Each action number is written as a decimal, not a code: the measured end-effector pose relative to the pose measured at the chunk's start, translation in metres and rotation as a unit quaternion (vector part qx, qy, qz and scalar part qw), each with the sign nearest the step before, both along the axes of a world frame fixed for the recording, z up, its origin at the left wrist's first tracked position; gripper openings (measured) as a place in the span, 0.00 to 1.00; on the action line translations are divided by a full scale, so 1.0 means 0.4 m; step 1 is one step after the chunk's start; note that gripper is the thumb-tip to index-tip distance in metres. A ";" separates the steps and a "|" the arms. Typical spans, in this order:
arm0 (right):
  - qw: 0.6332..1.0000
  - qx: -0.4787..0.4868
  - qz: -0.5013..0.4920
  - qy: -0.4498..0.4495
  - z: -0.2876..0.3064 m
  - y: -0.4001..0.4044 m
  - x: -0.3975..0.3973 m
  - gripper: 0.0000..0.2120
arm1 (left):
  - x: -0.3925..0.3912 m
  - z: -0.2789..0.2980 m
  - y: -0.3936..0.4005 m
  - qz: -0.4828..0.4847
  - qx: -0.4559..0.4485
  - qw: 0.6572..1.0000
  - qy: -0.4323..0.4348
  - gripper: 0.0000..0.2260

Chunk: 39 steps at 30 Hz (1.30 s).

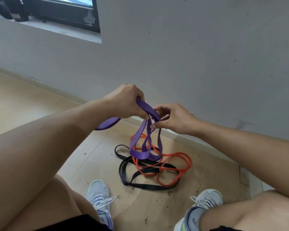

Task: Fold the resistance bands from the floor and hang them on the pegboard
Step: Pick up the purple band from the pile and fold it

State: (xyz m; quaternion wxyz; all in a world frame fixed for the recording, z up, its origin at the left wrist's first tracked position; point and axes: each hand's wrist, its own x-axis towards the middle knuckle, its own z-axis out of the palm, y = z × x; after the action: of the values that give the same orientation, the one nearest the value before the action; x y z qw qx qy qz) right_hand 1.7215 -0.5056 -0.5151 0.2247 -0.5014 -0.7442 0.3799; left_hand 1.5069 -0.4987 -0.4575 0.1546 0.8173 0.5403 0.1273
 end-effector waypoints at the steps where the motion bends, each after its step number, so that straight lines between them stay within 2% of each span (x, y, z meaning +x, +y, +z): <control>1: 1.000 0.004 -0.001 -0.002 0.001 -0.001 -0.001 0.18 | -0.004 0.001 0.000 0.002 -0.003 1.000 0.002 0.17; 8: 0.998 0.053 0.004 -0.031 -0.002 0.012 -0.003 0.19 | -0.013 0.011 -0.005 0.018 -0.014 1.000 -0.003 0.17; 14: 0.999 0.049 0.004 -0.008 -0.008 0.014 0.005 0.21 | -0.011 0.014 -0.007 0.014 -0.033 0.999 -0.017 0.16; 20: 1.000 0.025 0.000 -0.005 -0.001 0.004 0.002 0.19 | -0.009 0.016 -0.010 0.005 -0.025 0.999 -0.039 0.17; 27: 0.997 -0.033 0.001 0.076 -0.019 0.003 -0.005 0.15 | -0.005 0.009 -0.015 0.014 -0.062 0.994 -0.090 0.17; 32: 0.986 -0.106 0.019 0.128 -0.034 -0.005 -0.011 0.17 | -0.013 0.008 -0.022 0.022 -0.123 0.974 -0.188 0.16; 35: 0.985 -0.107 0.002 0.139 -0.039 -0.008 -0.019 0.18 | -0.024 0.010 -0.020 0.028 -0.135 0.959 -0.247 0.16; 39: 0.986 -0.080 -0.020 0.142 -0.027 -0.010 -0.038 0.14 | -0.042 0.003 -0.013 0.023 -0.146 0.946 -0.289 0.16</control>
State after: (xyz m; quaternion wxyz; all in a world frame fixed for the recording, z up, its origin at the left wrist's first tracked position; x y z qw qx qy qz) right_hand 1.7063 -0.5095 -0.5261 0.2948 -0.4732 -0.6620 0.5009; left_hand 1.4899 -0.5038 -0.4564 0.4186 0.7013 0.5039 0.2812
